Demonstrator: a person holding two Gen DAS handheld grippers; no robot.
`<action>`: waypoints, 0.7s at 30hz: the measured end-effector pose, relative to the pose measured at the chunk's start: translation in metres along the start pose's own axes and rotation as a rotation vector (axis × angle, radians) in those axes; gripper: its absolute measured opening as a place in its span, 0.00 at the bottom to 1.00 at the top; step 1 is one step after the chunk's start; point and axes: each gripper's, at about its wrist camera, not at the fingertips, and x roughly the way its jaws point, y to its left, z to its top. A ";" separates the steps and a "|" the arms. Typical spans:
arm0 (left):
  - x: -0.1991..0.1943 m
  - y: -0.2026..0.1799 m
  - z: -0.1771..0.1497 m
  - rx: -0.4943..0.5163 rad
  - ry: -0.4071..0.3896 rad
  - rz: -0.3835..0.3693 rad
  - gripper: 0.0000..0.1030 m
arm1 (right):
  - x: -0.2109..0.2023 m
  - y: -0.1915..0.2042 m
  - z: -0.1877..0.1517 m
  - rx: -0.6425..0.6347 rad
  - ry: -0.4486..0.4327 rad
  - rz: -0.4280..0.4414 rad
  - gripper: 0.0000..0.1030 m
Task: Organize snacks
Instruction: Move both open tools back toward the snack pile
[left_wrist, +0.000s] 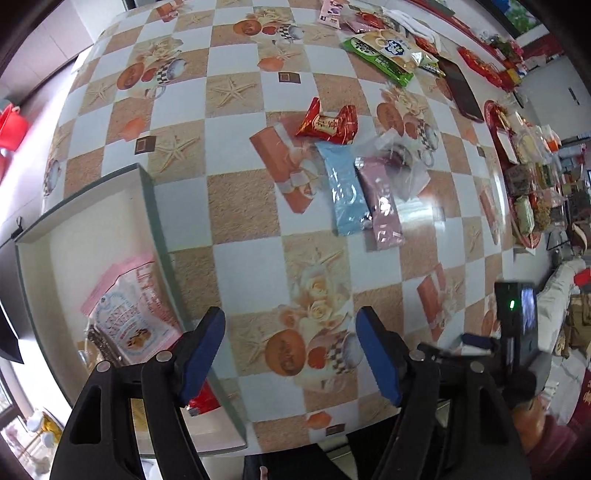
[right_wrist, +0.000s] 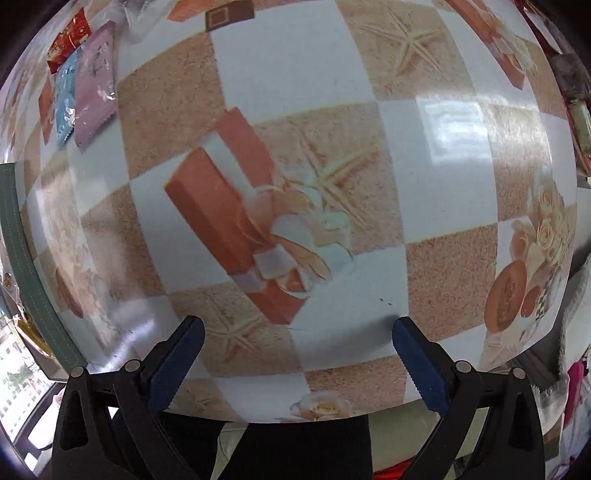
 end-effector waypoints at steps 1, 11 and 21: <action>0.003 -0.003 0.010 -0.020 -0.001 -0.002 0.75 | 0.000 -0.001 -0.002 -0.014 -0.009 -0.009 0.99; 0.031 0.001 0.110 -0.261 -0.104 0.182 0.75 | -0.012 -0.014 -0.035 -0.124 -0.081 -0.001 0.99; 0.086 -0.023 0.152 -0.091 -0.079 0.287 0.75 | -0.032 -0.053 -0.029 -0.064 -0.119 0.053 0.99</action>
